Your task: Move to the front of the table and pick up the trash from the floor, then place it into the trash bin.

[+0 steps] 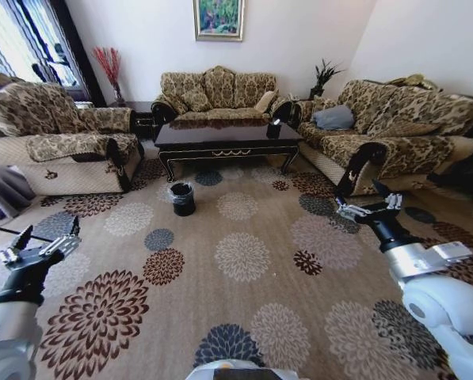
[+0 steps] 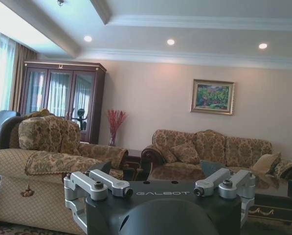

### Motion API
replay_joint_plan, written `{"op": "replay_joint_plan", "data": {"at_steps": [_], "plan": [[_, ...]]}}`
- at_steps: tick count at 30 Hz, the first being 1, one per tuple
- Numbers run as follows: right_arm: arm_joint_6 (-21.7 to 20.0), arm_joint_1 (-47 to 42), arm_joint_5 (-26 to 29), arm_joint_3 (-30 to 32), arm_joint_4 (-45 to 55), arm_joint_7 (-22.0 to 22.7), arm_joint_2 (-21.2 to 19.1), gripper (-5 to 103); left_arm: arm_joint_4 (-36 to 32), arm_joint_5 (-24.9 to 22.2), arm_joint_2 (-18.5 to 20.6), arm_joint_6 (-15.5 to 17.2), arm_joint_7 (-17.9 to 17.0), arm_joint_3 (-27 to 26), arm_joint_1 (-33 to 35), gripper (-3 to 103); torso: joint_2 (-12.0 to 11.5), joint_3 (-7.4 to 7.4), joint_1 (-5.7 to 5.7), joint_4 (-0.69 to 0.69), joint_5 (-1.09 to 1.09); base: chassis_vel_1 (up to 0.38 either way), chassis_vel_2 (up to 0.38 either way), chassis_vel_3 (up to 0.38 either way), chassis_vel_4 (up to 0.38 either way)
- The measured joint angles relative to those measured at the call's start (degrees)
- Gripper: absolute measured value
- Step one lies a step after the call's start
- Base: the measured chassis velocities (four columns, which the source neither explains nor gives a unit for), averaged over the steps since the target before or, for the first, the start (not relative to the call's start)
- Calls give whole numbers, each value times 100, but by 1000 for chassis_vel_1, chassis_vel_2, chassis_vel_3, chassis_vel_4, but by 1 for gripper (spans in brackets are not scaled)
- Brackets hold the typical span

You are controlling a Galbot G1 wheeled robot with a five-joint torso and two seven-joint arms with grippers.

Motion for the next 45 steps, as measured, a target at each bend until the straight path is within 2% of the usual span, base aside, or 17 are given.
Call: {"op": "replay_joint_plan", "data": {"at_steps": [22, 45], "plan": [[91, 37, 4, -94, -43, 24, 54, 100, 0, 94, -14, 34, -6, 115, 3, 100, 548, 315, 235, 0, 0, 0, 0, 0, 0], [108, 55, -7, -179, -78, 103, 65, 100, 0, 170, -3, 40, 17, 193, -9, 100, 1223, 694, 531, 0, 0, 0, 0, 0, 0]]}}
